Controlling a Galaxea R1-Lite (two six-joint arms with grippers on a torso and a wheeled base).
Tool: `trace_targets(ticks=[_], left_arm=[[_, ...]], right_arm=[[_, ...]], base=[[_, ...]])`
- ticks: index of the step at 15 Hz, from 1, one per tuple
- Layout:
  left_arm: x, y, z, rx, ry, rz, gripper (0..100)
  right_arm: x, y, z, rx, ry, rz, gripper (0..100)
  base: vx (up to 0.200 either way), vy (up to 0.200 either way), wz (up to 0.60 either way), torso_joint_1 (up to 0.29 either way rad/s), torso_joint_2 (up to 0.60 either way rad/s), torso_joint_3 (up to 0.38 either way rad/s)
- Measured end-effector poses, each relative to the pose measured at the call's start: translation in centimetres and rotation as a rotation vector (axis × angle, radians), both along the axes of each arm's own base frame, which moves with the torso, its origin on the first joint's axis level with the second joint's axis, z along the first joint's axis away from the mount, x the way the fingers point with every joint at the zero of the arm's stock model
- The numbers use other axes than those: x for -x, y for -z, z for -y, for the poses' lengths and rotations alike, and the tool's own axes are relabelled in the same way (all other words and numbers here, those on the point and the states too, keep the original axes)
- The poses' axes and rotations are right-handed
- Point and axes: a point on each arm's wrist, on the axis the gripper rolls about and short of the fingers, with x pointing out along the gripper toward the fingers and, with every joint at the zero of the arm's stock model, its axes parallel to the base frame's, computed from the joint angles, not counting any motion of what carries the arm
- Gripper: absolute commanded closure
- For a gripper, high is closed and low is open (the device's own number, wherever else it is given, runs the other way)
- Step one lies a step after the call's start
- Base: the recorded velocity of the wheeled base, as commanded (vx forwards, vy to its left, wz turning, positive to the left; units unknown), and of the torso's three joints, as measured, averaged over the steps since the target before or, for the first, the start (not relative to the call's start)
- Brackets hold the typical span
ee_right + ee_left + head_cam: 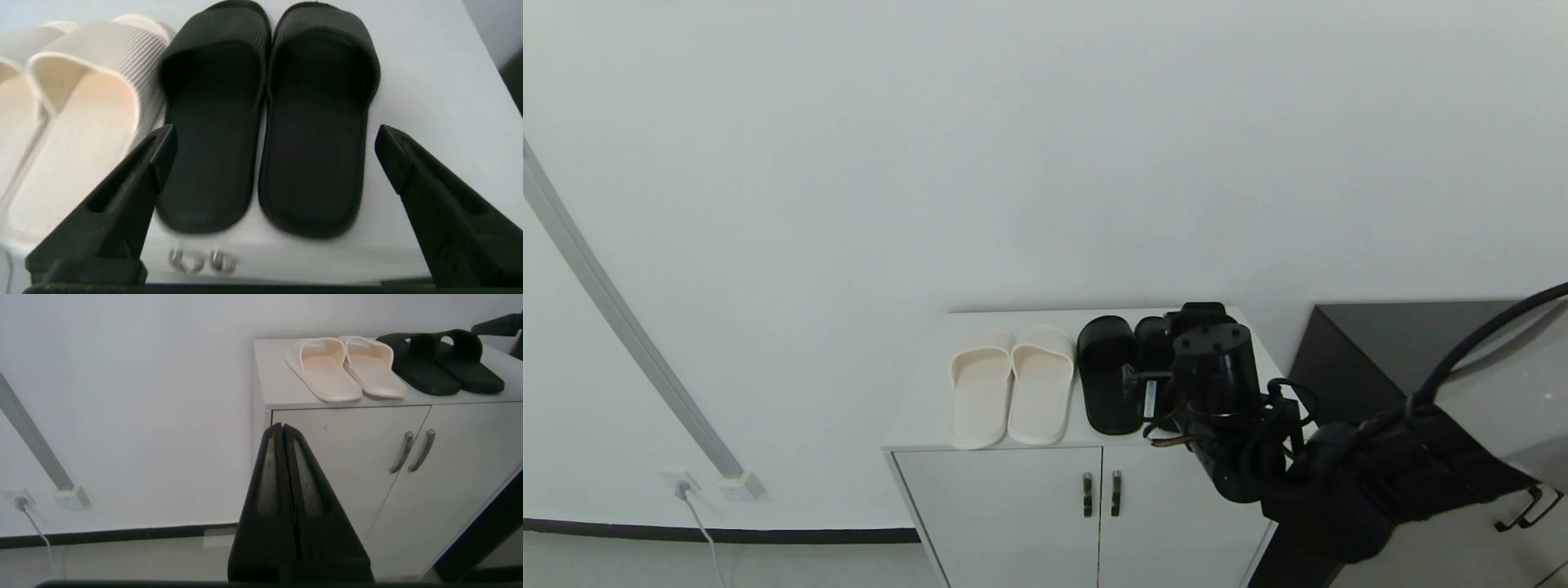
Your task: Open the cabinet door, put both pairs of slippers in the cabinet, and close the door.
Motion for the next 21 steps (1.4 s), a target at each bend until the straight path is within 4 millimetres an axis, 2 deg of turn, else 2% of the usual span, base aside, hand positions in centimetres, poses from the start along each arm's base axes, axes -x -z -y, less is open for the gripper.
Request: trace_targets(ticks=[5,10,14,20,21], left_arm=[[0.0,0.0,0.0,0.000,-0.001,0.000,100],[0.0,0.0,0.0,0.001,0.000,0.000,100],[0.0,0.0,0.0,0.001,-0.001,0.000,100],[0.0,0.0,0.0,0.001,0.000,0.000,100],[0.0,0.0,0.0,0.001,-0.001,0.000,100]], right_arm=[[-4.9,2.1,-1.0,0.010,0.011,0.003,0],[-7.7,4.2,-1.2,0.036,0.005,-0.003,0],[-9.6,4.5,-1.8,0.057,0.000,0.029,0],[-13.2,6.2,-1.8,0.072,0.025,0.026,0],[-13.6,6.3,-1.8,0.073,0.030,0.024,100]], base=[[0.000,0.000,0.00,0.000,0.00,0.000],[0.000,0.000,0.00,0.000,0.00,0.000],[0.000,0.000,0.00,0.000,0.00,0.000],[0.000,0.000,0.00,0.000,0.00,0.000],[0.000,0.000,0.00,0.000,0.00,0.000]])
